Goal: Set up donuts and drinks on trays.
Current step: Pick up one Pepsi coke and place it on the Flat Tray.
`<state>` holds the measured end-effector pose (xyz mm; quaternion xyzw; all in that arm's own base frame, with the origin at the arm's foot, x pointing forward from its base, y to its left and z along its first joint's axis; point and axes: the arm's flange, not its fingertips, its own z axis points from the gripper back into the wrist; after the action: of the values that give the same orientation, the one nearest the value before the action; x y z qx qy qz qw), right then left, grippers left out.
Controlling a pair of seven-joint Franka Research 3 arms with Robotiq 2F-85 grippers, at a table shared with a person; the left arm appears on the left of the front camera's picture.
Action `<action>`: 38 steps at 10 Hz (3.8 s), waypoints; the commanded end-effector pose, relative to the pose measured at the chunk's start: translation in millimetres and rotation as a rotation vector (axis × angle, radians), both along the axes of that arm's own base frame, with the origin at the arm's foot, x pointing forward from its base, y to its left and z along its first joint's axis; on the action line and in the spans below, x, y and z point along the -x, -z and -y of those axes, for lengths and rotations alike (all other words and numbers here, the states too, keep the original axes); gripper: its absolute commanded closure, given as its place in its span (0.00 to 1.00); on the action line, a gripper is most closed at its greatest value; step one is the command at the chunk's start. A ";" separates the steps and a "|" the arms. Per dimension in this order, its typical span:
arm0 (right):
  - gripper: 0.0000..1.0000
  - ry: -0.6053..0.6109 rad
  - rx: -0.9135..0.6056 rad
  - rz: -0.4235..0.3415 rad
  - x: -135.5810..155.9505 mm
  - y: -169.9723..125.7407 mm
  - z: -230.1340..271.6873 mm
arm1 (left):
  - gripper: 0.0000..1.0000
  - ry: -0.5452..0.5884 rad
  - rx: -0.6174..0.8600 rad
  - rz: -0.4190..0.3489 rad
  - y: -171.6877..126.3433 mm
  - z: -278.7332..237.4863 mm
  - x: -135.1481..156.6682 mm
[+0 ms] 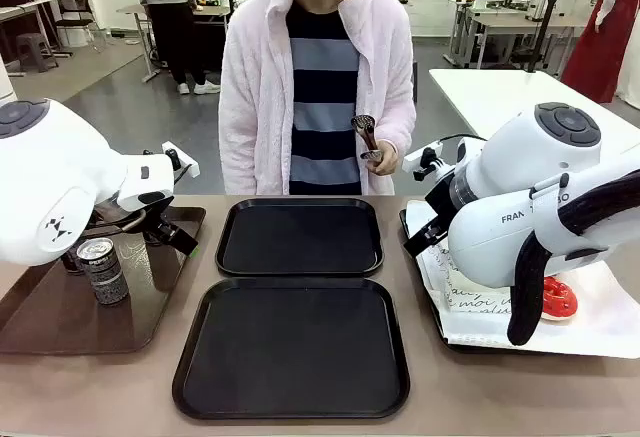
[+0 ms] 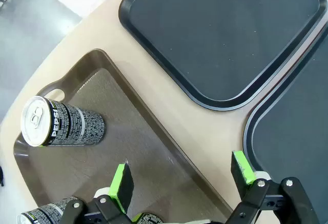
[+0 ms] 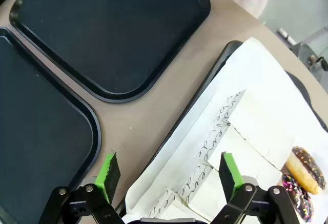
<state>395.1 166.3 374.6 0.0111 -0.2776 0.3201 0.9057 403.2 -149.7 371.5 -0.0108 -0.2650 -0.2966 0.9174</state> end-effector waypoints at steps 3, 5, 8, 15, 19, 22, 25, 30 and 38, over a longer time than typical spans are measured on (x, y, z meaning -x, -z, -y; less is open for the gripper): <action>0.00 0.000 0.000 0.000 0.0 0.0 0.0 | 0.00 0.000 0.000 0.000 0.0 0.1 0.1; 0.00 0.000 0.000 0.000 0.0 0.0 0.0 | 0.00 0.000 0.000 0.000 0.0 0.1 0.1; 0.00 0.000 0.000 0.000 0.0 0.0 0.0 | 0.00 0.000 0.000 0.000 0.0 0.1 0.1; 0.00 -0.025 0.127 0.025 136.8 -51.6 27.2 | 0.00 0.039 -0.112 -0.104 -71.8 -27.1 124.3; 0.00 -0.141 0.210 0.079 218.1 -43.3 61.8 | 0.00 0.051 -0.053 -0.085 -68.8 -45.6 169.2; 0.00 -0.087 0.207 -0.004 105.2 -135.6 -6.1 | 0.00 0.053 -0.120 -0.175 -126.9 -11.6 103.9; 0.00 0.029 -0.286 -0.110 105.0 -137.9 73.6 | 0.00 -0.065 0.446 -0.306 -131.1 -80.4 92.4; 0.00 0.079 -1.033 -0.359 95.5 -73.2 242.1 | 0.00 -0.126 1.107 -0.432 -100.9 -204.5 82.5; 0.00 0.340 -1.064 -0.386 170.3 -63.0 395.6 | 0.00 -0.392 1.101 -0.433 -102.3 -303.0 124.9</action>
<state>230.7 -227.2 435.6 0.4847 -0.2207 -0.0225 0.8461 281.3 152.1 474.7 -0.5005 -0.1930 0.0643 0.8415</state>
